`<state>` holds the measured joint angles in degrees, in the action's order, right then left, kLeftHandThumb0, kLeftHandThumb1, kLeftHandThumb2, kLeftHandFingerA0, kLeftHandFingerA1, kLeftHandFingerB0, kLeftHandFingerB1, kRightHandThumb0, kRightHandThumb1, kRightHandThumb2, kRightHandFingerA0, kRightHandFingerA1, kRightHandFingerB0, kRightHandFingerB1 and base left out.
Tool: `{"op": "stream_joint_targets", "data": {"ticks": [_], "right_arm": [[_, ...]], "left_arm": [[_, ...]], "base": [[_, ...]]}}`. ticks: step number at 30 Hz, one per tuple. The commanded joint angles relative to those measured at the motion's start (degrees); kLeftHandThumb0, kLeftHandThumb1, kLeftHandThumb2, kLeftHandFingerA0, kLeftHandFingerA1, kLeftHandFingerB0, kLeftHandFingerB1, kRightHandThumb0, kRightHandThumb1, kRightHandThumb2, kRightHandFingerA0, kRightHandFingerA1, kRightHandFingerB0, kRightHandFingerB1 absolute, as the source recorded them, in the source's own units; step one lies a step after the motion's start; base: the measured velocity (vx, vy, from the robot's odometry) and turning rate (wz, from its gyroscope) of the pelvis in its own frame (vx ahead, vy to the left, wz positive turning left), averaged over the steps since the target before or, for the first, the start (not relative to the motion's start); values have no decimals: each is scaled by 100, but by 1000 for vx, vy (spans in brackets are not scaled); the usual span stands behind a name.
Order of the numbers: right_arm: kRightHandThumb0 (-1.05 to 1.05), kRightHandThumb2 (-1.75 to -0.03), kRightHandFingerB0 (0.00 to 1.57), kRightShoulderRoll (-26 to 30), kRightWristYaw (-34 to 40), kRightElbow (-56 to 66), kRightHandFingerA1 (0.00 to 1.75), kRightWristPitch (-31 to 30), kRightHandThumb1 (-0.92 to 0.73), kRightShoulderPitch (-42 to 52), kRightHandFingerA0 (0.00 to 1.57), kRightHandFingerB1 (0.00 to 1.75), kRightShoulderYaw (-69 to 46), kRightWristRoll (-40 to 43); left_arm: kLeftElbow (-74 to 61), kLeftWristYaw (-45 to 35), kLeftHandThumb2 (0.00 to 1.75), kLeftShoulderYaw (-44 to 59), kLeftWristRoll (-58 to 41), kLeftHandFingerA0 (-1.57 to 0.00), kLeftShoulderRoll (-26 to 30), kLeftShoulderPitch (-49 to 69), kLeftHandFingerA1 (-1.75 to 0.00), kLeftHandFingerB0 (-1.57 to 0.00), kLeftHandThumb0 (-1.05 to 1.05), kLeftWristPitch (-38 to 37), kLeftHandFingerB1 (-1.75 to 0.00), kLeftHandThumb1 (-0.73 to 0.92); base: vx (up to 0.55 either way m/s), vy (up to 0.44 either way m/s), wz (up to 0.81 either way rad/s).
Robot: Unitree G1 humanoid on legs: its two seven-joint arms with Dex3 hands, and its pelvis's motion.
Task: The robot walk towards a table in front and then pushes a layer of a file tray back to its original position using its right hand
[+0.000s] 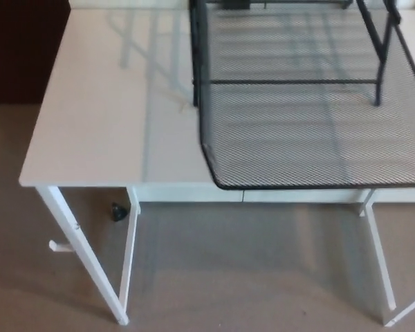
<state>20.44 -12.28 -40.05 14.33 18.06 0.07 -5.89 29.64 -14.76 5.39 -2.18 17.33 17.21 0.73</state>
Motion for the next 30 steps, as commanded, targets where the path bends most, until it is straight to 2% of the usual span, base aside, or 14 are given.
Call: {"op": "stream_joint_targets", "data": {"ticks": [1, 7, 8, 9, 19, 30], "right_arm": [[-32, -65, 45, 27, 37, -42, 53, 76, -48, -3, 61, 46, 10, -40], [-32, -65, 45, 25, 48, -83, 53, 151, -47, -18, 62, 46, 35, -77], [-23, -56, 48, 38, 53, -94, 48, 162, -54, -2, 66, 40, 46, -94], [-33, -66, 44, 46, 57, -87, 53, 151, -48, 1, 62, 46, 57, -112], [-34, -66, 44, 87, 77, 0, 52, 60, -48, 6, 60, 45, 143, -175], [-33, -66, 45, 135, 59, -40, 54, 65, -48, -79, 62, 46, 220, -258]], "left_arm": [[-9, 12, 89, 20, 67, -39, 111, 49, -59, -17, -12, -34, -49, 47], [0, 63, 88, -25, 136, -40, 146, 56, -59, -18, -13, -75, -49, 46], [-5, 74, 88, -17, 122, -39, 125, 60, -59, -18, -13, -33, -49, 46], [1, 83, 88, -14, 121, -41, 119, 56, -60, -18, -12, -27, -49, 46], [-40, 87, 89, -35, 185, -41, 154, 85, -60, -18, -13, -77, -49, 46], [-39, 59, 89, -81, 253, -40, 200, -3, -59, -17, -13, -18, -48, 47]], "base": [[201, 222, -1], [53, 30, 7], [55, -83, 10], [50, -120, 6], [-7, -206, 2], [17, 105, -3]]}}
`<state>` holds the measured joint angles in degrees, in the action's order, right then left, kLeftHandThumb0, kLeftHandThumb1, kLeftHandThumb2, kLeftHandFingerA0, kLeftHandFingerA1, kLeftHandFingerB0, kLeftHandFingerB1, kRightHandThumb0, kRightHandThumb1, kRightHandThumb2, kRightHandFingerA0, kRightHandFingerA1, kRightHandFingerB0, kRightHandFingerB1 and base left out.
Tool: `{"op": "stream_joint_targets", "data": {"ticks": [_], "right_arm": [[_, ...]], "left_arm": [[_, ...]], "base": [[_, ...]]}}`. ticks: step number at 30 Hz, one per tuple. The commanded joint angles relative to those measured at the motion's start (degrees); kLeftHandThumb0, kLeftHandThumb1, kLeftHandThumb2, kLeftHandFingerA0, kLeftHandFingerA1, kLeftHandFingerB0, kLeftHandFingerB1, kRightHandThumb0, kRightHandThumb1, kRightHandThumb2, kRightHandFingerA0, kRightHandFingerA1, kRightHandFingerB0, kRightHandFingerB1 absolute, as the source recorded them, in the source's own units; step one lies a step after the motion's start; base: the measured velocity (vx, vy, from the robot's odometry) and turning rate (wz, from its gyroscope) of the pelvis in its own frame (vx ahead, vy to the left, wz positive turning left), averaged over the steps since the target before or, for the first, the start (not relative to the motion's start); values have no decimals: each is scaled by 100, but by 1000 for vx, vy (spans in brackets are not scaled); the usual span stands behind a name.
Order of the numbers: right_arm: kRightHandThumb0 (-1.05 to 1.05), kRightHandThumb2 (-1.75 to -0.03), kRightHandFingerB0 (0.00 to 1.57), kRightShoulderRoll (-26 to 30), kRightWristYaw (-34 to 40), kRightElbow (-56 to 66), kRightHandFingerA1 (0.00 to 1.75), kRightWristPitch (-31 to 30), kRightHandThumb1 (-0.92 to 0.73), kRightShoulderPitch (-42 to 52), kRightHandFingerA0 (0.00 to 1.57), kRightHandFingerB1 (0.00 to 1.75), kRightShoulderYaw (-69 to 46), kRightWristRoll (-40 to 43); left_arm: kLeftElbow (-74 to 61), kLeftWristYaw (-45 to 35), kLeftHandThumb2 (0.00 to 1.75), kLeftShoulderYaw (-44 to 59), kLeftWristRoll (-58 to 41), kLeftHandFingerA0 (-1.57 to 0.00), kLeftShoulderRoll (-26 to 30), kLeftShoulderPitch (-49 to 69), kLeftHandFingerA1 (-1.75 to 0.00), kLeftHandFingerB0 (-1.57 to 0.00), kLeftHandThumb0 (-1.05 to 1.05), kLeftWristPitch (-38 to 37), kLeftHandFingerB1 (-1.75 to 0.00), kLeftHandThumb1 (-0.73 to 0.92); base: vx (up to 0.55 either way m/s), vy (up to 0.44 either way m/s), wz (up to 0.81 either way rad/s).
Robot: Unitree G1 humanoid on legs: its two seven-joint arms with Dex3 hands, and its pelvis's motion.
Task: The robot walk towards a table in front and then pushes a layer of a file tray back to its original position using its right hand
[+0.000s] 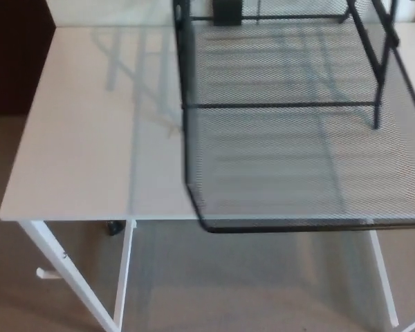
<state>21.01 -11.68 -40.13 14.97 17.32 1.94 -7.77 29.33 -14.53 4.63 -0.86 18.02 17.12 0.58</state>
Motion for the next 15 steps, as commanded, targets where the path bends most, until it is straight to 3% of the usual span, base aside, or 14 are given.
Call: {"op": "stream_joint_targets", "data": {"ticks": [1, 2, 3, 4, 7, 8, 15], "right_arm": [[-33, -66, 45, 70, -7, -25, 54, -9, -48, 1, 62, 46, 24, -54], [-25, -56, 48, 80, -17, -24, 47, 1, -54, 2, 66, 40, 33, -61], [-24, -56, 48, 76, -34, -35, 48, 30, -54, 2, 67, 40, 24, -41], [-34, -66, 44, 77, -18, -34, 54, 28, -47, 2, 63, 46, 34, -62], [-34, -67, 45, 76, 9, -7, 53, -34, -48, 10, 62, 46, 62, -108], [-25, -56, 48, 67, 10, -80, 48, -11, -54, -30, 67, 40, 61, -106], [-26, -56, 49, 96, -9, -23, 47, 24, -54, -20, 68, 40, 70, -128]], "left_arm": [[-22, 36, 89, -6, 116, -40, 132, 14, -59, -17, -13, 5, -48, 47], [-51, 71, 89, -11, 127, -41, 126, 32, -60, -18, -13, 10, -49, 47], [-53, 71, 89, -15, 129, -41, 130, 33, -60, -18, -13, 4, -49, 47], [-45, 76, 89, -24, 144, -42, 136, 25, -60, -18, -13, -3, -49, 47], [9, 96, 89, -20, 147, -43, 130, 5, -60, -19, -13, -50, -49, 46], [-1, 67, 89, -27, 145, -42, 140, 4, -60, -18, -13, -39, -49, 47], [101, 72, 88, -20, 132, -42, 133, -48, -60, -18, -14, -74, -49, 46]], "base": [[34, 208, 19], [-6, 41, 16], [1, 81, 12], [90, 97, -13], [32, 0, 10], [37, -17, 6], [5, -3, 1]]}}
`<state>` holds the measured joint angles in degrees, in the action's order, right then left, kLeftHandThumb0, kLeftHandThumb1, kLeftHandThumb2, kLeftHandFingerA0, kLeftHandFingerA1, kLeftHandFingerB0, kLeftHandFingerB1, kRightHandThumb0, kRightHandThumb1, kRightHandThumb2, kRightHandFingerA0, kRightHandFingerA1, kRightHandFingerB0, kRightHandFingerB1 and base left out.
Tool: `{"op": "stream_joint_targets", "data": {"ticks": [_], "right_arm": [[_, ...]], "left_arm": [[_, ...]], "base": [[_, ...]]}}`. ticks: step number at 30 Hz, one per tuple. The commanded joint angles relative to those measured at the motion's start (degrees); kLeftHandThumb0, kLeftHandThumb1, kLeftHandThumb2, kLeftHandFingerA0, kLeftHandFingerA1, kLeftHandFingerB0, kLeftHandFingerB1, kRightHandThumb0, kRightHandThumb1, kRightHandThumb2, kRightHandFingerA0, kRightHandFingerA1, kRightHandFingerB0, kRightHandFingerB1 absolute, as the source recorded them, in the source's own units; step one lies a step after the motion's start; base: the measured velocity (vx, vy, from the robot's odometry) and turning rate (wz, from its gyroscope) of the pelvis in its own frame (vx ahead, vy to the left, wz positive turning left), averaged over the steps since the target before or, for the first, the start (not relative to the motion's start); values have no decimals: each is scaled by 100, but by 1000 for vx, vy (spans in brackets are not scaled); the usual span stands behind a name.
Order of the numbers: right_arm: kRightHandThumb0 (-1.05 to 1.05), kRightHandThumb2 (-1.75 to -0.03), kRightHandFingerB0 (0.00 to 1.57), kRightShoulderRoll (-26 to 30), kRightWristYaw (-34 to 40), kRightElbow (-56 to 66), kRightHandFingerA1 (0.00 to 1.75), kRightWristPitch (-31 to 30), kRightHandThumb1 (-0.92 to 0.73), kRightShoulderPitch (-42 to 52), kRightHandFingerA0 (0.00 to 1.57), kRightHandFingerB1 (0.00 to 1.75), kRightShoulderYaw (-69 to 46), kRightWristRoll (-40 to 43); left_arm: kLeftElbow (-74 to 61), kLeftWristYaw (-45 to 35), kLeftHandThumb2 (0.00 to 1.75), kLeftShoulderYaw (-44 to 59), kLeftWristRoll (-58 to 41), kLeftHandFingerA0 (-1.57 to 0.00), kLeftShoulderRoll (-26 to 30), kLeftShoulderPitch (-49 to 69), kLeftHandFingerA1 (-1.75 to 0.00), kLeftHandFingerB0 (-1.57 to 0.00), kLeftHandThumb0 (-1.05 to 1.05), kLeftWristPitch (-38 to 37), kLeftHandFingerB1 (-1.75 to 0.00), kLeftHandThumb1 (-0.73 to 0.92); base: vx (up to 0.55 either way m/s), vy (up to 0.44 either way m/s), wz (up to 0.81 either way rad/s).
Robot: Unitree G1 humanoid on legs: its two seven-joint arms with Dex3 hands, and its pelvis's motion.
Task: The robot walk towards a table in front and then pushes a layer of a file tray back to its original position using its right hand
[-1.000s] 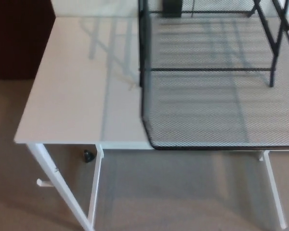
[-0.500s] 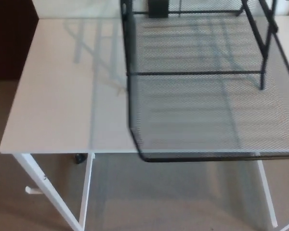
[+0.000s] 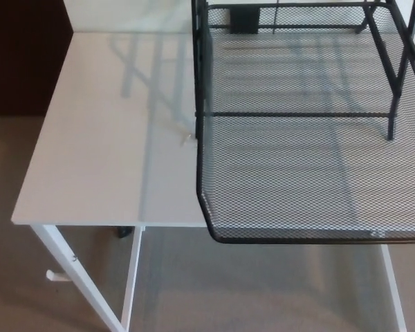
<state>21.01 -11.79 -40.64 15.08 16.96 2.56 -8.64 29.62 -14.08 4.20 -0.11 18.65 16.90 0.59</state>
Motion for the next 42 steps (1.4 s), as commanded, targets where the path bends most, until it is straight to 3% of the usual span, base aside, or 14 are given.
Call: {"op": "stream_joint_targets", "data": {"ticks": [1, 3, 6, 7, 9, 16, 17, 21, 22, 23, 27, 29, 30, 42], "right_arm": [[-26, -56, 49, 96, 8, 34, 47, 3, -54, 12, 68, 40, 9, -49], [-34, -67, 45, 101, 39, 76, 53, 47, -48, 45, 61, 46, 20, -76], [-34, -67, 46, 16, 1, 401, 53, 16, -48, 200, 61, 47, -70, 88], [-21, -56, 49, -150, -310, 926, 48, -99, -55, 430, 66, 41, -245, 566], [-29, -64, 44, -241, -583, 1331, 54, -259, -49, 574, 61, 46, -348, 867], [-30, -66, 48, -316, -930, 4750, 53, -247, -50, 1968, 59, 47, -74, 1456], [-33, -68, 47, -234, -921, 5507, 52, -134, -49, 2311, 58, 47, -64, 1525], [-34, -68, 47, -162, -824, 6730, 51, -135, -49, 2843, 58, 47, -107, 1605], [-34, -68, 47, -157, -813, 6899, 51, -122, -49, 2915, 58, 47, -115, 1624], [-33, -67, 48, -162, -803, 7099, 50, 6, -49, 3046, 55, 46, -124, 1679], [-24, -56, 54, -228, -751, 7749, 43, 593, -55, 3532, 57, 40, -150, 1741], [-23, -56, 53, -229, -761, 7965, 42, 707, -55, 3651, 56, 40, -128, 1785], [-20, -56, 53, -197, -795, 8213, 43, 842, -55, 3753, 57, 40, -135, 1863], [-22, -55, 60, -188, -792, 9863, 45, 1084, -50, 4455, 63, 43, -362, 1926]], "left_arm": [[75, 33, 88, 17, 70, -42, 73, -21, -60, -18, -14, -91, -49, 46], [40, -4, 89, 4, 73, -42, 94, 6, -60, -18, -14, -107, -49, 47], [-83, 28, 89, -25, 111, -43, 100, 52, -60, -18, -13, -50, -49, 47], [-94, 13, 89, -27, 110, -43, 116, 63, -60, -18, -13, -79, -49, 47], [-52, -3, 89, -26, 101, -43, 124, 29, -60, -18, -14, -102, -49, 47], [-71, 30, 89, -16, 95, -45, 118, -54, -62, -20, -14, -44, -50, 46], [-78, 29, 58, -42, 131, -52, 139, -49, -44, -32, -18, -38, -35, 63], [-23, 34, 58, -61, 164, -52, 167, -99, -44, -31, -18, -16, -35, 63], [-28, 25, 58, -56, 153, -52, 168, -96, -44, -31, -18, -12, -35, 63], [-39, 21, 89, -44, 132, -43, 155, -79, -61, -19, -14, -12, -49, 46], [-60, 14, 89, -71, 154, -44, 157, -28, -61, -19, -14, -40, -49, 47], [-114, 26, 89, -77, 168, -44, 166, 2, -61, -19, -14, -13, -49, 47], [-119, 28, 58, -86, 178, -51, 170, 12, -44, -31, -17, -36, -35, 64], [-7, 80, 58, -164, 269, -54, 214, -57, -44, -32, -18, -61, -35, 63]], "base": [[0, 0, 0], [0, 0, 0], [0, 0, 0], [0, 0, 0], [0, 0, 0], [0, 0, 0], [0, 0, 0], [0, 0, 0], [0, 0, 0], [0, 0, 0], [0, 0, 0], [0, 0, 0], [0, 0, 0], [0, 0, 0]]}}
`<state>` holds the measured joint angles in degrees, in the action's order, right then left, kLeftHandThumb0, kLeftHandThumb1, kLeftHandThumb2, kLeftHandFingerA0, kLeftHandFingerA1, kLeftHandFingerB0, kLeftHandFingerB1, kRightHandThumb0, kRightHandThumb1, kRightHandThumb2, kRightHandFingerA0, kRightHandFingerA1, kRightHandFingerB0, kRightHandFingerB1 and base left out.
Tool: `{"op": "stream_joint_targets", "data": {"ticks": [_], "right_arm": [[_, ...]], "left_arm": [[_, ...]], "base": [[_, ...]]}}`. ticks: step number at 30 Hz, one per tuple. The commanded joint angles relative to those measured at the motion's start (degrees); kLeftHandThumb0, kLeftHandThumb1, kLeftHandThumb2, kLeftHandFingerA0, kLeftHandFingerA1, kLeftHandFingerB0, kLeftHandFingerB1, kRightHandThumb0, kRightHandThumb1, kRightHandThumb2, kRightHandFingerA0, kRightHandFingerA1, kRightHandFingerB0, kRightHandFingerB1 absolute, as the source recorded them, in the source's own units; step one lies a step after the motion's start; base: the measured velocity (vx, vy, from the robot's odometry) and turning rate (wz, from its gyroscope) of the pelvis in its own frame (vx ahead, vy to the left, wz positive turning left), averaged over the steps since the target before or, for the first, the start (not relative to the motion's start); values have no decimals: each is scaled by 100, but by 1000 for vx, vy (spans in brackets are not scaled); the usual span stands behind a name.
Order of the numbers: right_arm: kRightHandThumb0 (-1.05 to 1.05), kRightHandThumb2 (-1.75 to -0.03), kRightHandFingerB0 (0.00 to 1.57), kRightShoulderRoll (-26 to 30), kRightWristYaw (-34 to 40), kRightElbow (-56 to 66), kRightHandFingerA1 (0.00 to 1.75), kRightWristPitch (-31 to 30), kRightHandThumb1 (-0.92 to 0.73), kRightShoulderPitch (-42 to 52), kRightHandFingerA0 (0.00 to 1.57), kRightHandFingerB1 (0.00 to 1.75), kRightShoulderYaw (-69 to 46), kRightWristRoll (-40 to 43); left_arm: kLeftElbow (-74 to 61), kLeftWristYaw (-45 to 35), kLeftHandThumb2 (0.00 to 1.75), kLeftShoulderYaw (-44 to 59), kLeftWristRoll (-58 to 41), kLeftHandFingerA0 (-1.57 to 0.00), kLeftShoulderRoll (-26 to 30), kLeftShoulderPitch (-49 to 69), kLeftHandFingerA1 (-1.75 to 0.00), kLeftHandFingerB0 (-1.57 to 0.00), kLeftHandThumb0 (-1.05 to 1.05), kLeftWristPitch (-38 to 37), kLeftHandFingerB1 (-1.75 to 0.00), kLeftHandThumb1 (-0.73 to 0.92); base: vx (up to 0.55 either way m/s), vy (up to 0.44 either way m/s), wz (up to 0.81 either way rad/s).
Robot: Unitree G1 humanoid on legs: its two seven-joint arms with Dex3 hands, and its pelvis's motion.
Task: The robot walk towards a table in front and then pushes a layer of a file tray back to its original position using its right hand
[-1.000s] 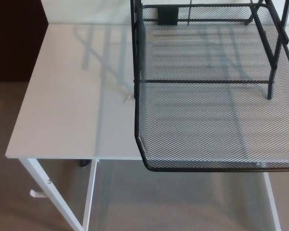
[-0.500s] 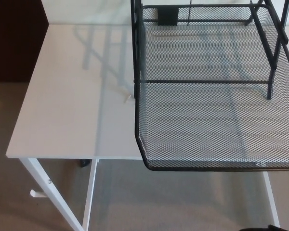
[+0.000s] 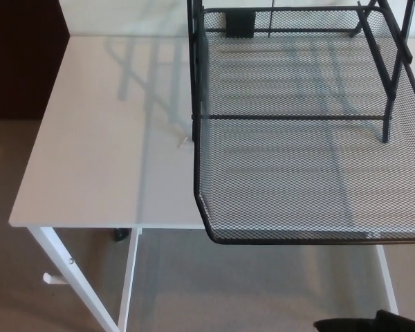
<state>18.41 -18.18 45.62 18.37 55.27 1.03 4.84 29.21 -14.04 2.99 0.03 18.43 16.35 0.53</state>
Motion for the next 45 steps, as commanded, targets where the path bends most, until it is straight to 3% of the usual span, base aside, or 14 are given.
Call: {"op": "stream_joint_targets", "data": {"ticks": [1, 2, 4, 6, 7, 12, 15, 16, 18, 19, 20, 23, 34, 45], "right_arm": [[-22, -55, 60, 39, -149, 1261, 45, 811, -50, 655, 63, 43, -225, 543], [-22, -55, 58, 4, -139, 1254, 45, 861, -49, 654, 64, 42, -247, 514], [-31, -64, 53, -102, -81, 1281, 54, 1033, -42, 553, 62, 50, -392, 354], [-31, -64, 53, -184, -41, 1303, 54, 1130, -41, 475, 62, 50, -434, 273], [-32, -65, 53, -269, 13, 1367, 56, 1167, -40, 446, 62, 51, -468, 137], [-28, -54, 54, -657, 168, 1406, 47, 1496, -47, 269, 55, 43, -635, -638], [-33, -54, 49, -1034, 357, 1330, 44, 1708, -45, 45, 41, 39, -715, -1263], [-47, -64, 30, -1198, 463, 1289, 45, 1794, -36, -243, 18, 41, -832, -1737], [-41, -60, 20, -1252, 441, 1210, 43, 1694, -34, -506, 7, 37, -794, -2058], [-19, -51, 17, -1268, 450, 1090, 33, 1715, -35, -662, 1, 29, -802, -2265], [-41, -62, 7, -1307, 516, 904, 9, 1710, -29, -950, 0, 28, -830, -2662], [-45, -64, 8, -1289, 616, 573, 0, 1513, -34, -1610, 0, 5, -875, -3469], [-39, -62, 0, -1061, 1016, -653, 0, 575, -32, -3310, 0, 4, -595, -5723], [-41, -64, 5, -978, 1231, -1389, 0, 178, -34, -3988, 0, 3, -200, -6328]], "left_arm": [[66, 80, 58, -44, 256, -54, 236, -6, -44, -32, -18, -80, -35, 63], [79, 89, 58, -48, 263, -54, 238, -6, -44, -33, -18, -99, -35, 63], [109, 85, 89, -65, 283, -46, 249, 0, -61, -19, -15, -157, -49, 46], [92, 106, 89, -87, 323, -46, 267, -3, -61, -19, -15, -148, -49, 46], [67, 105, 58, -92, 325, -55, 275, 13, -44, -32, -19, -157, -35, 63], [64, 80, 58, -74, 291, -54, 270, 5, -44, -32, -19, -148, -35, 63], [66, 80, 58, -55, 276, -55, 258, 25, -45, -32, -18, -151, -35, 64], [61, 89, 58, -59, 279, -55, 246, 48, -45, -32, -18, -148, -35, 63], [69, 85, 58, -103, 337, -55, 277, 64, -44, -32, -19, -189, -34, 64], [76, 106, 89, -109, 354, -47, 278, 67, -62, -20, -15, -225, -49, 46], [79, 98, 89, -114, 356, -47, 284, 69, -62, -19, -15, -239, -49, 46], [81, 67, 89, -92, 315, -47, 289, 40, -62, -19, -16, -222, -49, 46], [-15, 89, 89, -138, 333, -48, 289, -24, -63, -20, -15, -126, -50, 46], [-47, 63, 89, -147, 315, -48, 303, -11, -63, -20, -15, -137, -50, 46]], "base": [[0, 0, 0], [0, 0, 0], [0, 0, 0], [0, 0, 0], [0, 0, 0], [0, 0, 0], [0, 0, 0], [0, 0, 0], [0, 0, 0], [0, 0, 0], [0, 0, 0], [0, 0, 0], [0, 0, 0], [0, 0, 0]]}}
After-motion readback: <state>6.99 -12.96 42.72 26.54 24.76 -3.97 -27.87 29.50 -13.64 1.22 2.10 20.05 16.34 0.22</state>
